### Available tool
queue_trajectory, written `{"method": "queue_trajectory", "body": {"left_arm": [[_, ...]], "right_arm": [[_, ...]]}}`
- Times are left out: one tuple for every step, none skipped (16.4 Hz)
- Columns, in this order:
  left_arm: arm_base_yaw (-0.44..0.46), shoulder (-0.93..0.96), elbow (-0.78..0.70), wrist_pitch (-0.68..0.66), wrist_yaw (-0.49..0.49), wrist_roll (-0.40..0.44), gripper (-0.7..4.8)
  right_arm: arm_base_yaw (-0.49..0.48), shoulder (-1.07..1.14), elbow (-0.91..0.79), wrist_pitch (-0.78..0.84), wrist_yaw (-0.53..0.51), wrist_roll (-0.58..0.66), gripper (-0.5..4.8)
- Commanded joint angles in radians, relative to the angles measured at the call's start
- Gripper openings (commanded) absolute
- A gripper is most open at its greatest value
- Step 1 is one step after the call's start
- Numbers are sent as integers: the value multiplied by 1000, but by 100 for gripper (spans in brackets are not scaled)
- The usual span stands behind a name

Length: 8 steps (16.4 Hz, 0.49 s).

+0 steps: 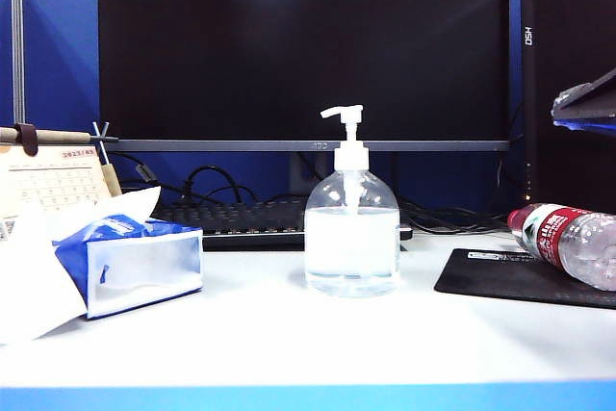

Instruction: Pull out a tissue from the tissue dispenser, then press the switch of the alcohol sanitizer bottle to drop some sanitizer on the paper tissue, and finally place the treated tissue on the table.

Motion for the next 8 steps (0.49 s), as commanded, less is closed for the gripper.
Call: {"method": "queue_trajectory", "body": {"left_arm": [[0,2,1,-24,-9,-154,479],[0,2,1,-24,-11,-174,479],[0,2,1,-25,-31,-187,479],[0,2,1,-25,-35,-198,479],[0,2,2,-24,-25,-222,479],[0,2,3,-25,-4,-235,479],[0,2,4,-28,13,-241,479],[0,1,5,-28,37,-241,479]], "right_arm": [[0,-1,3,17,2,-3,-5],[0,-1,3,11,16,-3,-5],[0,-1,3,-22,61,-3,2],[0,-1,3,-46,91,-3,14],[-1,-1,3,-80,114,-3,27],[-1,-1,3,-93,114,-3,27],[-1,-1,3,-98,114,-3,27],[-1,-1,3,-100,114,-3,27]]}}
